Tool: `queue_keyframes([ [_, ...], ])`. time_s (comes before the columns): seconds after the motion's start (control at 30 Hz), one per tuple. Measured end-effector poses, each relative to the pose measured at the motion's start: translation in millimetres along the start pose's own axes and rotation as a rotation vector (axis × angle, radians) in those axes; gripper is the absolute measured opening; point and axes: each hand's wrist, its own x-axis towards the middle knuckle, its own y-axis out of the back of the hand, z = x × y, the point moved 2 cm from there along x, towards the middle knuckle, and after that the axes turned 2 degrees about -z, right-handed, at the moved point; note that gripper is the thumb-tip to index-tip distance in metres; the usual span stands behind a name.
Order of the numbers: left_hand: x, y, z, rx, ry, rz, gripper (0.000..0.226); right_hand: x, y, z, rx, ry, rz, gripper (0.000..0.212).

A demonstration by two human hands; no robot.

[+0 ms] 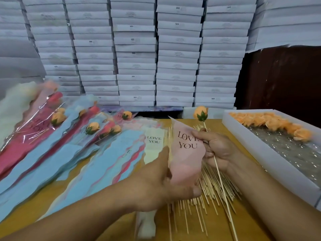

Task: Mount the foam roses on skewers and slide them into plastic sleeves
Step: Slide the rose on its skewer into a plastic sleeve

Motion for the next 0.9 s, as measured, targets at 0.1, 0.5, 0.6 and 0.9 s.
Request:
queue_keyframes([
  [0.1, -9, -6, -2, -0.446, 0.007, -0.287, 0.058, -2, -6, 1, 0.031, -0.024, 0.0, 0.009],
  [0.5, 56, 27, -19, -0.775, 0.211, 0.258, 0.057, -4, -10, 13, -0.237, 0.012, 0.003, 0.027],
  [0.6, 80, 40, -27, -0.805, 0.209, 0.403, 0.04, -8, -13, 16, -0.461, 0.007, -0.016, 0.028],
  [0.9, 90, 43, -55, -0.858, 0.05, 0.341, 0.043, -3, -6, 13, -0.455, -0.039, 0.043, 0.021],
])
